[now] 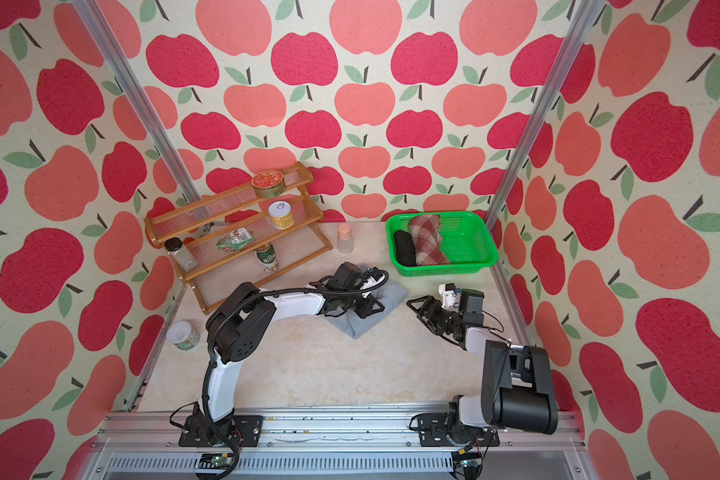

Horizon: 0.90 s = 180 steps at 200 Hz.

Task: Roll up the skirts
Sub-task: Roll the skirt at the center of the board.

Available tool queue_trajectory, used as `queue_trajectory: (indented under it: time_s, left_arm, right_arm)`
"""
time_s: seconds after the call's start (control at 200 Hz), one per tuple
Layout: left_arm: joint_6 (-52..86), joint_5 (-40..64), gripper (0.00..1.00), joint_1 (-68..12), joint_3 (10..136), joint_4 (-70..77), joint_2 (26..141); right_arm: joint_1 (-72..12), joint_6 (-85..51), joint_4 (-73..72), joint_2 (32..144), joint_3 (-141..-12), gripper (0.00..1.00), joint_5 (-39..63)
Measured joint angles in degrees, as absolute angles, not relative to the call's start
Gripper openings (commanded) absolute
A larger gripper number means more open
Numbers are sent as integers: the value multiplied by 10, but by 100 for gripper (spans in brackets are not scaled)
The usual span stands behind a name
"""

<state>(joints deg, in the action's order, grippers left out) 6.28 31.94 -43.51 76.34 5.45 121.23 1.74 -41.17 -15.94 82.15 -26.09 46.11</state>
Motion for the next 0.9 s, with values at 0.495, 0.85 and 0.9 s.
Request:
queue_trajectory:
  time_s: [0.495, 0.85, 0.9]
  left_arm:
    - [219, 501, 0, -401, 698, 211, 1236]
    - [256, 537, 23, -384, 702, 217, 1250]
    - [250, 539, 36, -382, 712, 200, 1250]
  right_arm:
    - [-63, -490, -381, 998, -298, 80, 475]
    - [-90, -536, -484, 1088, -329, 10, 494]
    - [-90, -542, -495, 1092, -331, 7, 495]
